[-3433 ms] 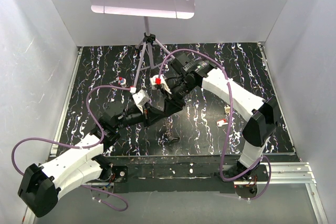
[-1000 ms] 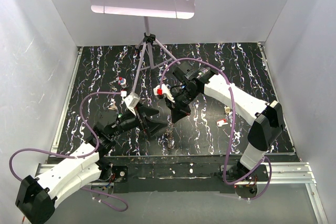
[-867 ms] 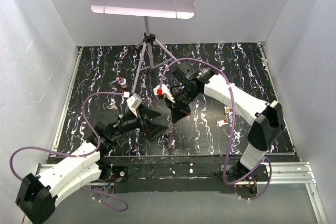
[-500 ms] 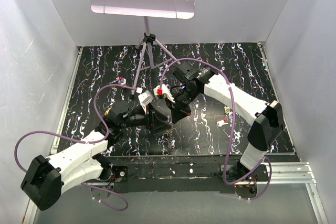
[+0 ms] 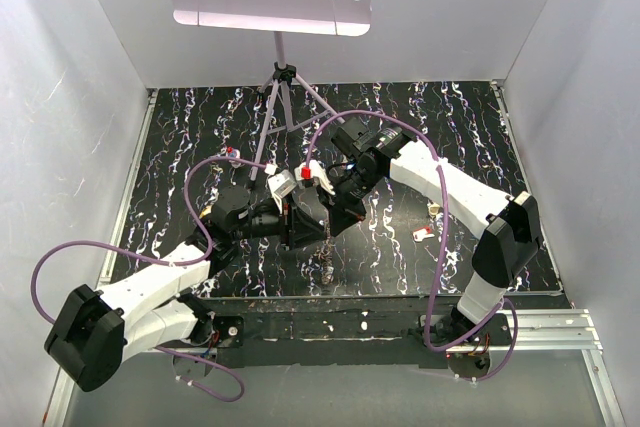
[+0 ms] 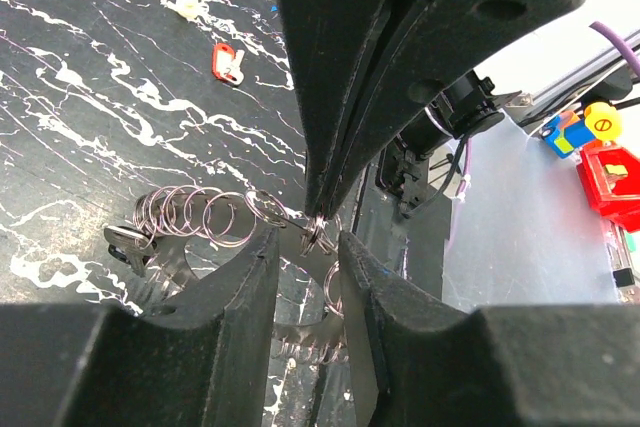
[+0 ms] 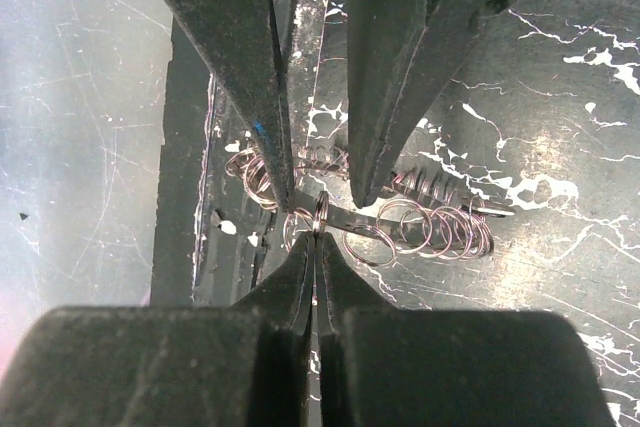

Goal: Put the keys on the keyring

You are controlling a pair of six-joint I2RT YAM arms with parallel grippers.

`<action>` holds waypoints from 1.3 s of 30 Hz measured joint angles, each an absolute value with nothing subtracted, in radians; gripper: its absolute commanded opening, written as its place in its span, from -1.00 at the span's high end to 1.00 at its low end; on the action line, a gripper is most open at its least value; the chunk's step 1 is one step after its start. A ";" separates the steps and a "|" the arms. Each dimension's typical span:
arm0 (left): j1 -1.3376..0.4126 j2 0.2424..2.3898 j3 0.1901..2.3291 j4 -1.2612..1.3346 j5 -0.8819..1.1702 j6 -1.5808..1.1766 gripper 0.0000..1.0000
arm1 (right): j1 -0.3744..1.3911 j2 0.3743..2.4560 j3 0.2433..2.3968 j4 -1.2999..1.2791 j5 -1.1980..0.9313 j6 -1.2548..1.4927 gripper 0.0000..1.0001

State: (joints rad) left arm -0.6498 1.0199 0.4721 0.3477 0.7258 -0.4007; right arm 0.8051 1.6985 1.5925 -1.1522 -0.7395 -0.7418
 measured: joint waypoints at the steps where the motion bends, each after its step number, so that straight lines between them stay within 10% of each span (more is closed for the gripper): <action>1: -0.650 1.020 0.472 0.348 0.726 -0.400 0.38 | 0.805 1.699 1.592 -1.153 -0.740 -0.741 0.97; 39: -0.649 1.000 0.451 0.418 0.744 -0.417 0.30 | 0.812 1.703 1.595 -1.157 -0.773 -0.736 0.97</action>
